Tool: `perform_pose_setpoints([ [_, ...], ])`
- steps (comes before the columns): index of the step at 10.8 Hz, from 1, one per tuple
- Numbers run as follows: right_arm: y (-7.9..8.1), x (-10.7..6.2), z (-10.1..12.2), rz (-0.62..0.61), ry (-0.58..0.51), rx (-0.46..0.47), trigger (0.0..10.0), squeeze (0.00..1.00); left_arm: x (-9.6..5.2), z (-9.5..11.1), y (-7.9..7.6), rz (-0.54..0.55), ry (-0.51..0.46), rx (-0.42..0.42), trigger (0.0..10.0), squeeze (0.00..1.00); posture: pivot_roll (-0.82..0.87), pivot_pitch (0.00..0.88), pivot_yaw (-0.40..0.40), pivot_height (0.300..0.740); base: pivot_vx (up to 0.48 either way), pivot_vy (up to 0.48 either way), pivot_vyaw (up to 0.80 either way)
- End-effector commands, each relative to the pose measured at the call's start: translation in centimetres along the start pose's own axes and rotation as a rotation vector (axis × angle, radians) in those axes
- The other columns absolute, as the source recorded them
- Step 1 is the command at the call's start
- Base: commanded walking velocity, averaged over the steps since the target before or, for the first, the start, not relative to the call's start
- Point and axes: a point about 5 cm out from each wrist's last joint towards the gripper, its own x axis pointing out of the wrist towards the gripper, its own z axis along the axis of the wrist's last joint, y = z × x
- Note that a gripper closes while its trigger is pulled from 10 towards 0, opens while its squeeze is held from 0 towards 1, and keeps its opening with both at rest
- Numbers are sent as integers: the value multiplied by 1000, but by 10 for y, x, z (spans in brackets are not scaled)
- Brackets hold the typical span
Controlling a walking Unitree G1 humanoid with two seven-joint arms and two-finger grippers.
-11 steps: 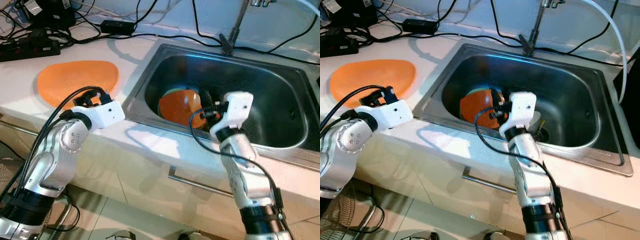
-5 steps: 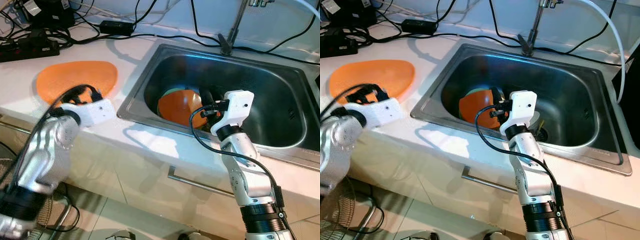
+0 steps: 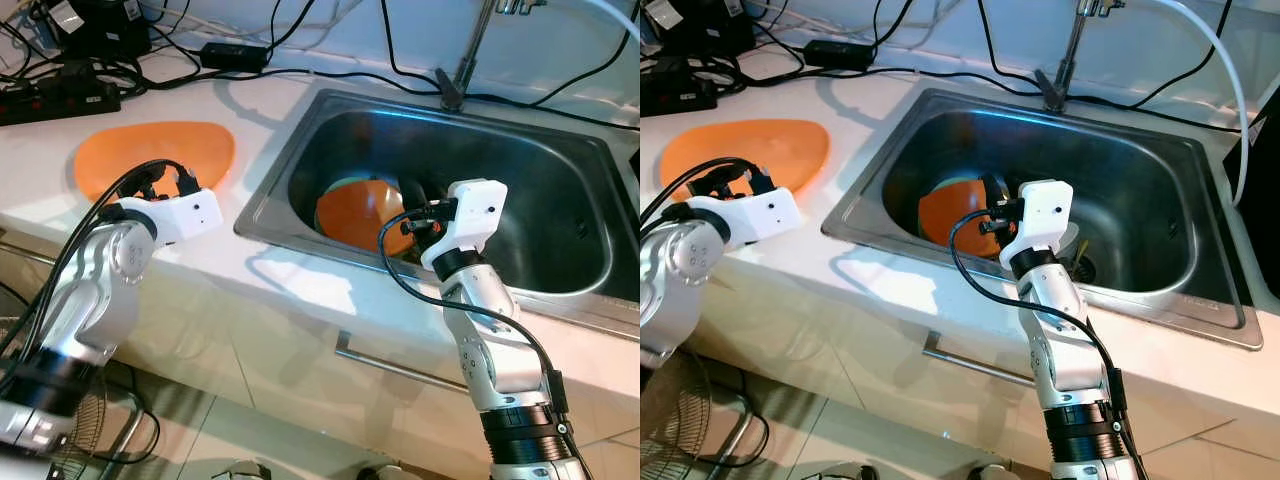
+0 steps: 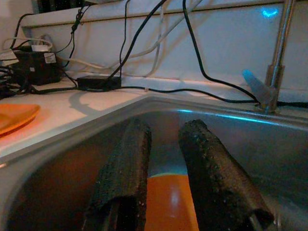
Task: Kitchen organization
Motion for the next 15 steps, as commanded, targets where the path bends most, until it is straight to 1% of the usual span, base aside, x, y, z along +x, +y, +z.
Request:
perform_pose_setpoints([
  [1,-4,3,2,-14,0,1,10000,0,5,-3,-19,-82,21,13,0,0,58,78,-18,740,0,0,0],
  [10,-6,3,-1,-18,20,-8,10000,0,8,5,-24,-93,-18,8,0,0,58,78,-19,740,0,0,0],
  [14,-6,3,-2,-19,29,-6,10000,0,8,5,-24,-98,-27,7,0,0,58,77,-18,740,0,0,0],
  [15,-6,4,-2,-21,31,-6,10000,0,8,7,-22,-84,-34,11,0,0,59,76,-20,740,0,0,0],
])
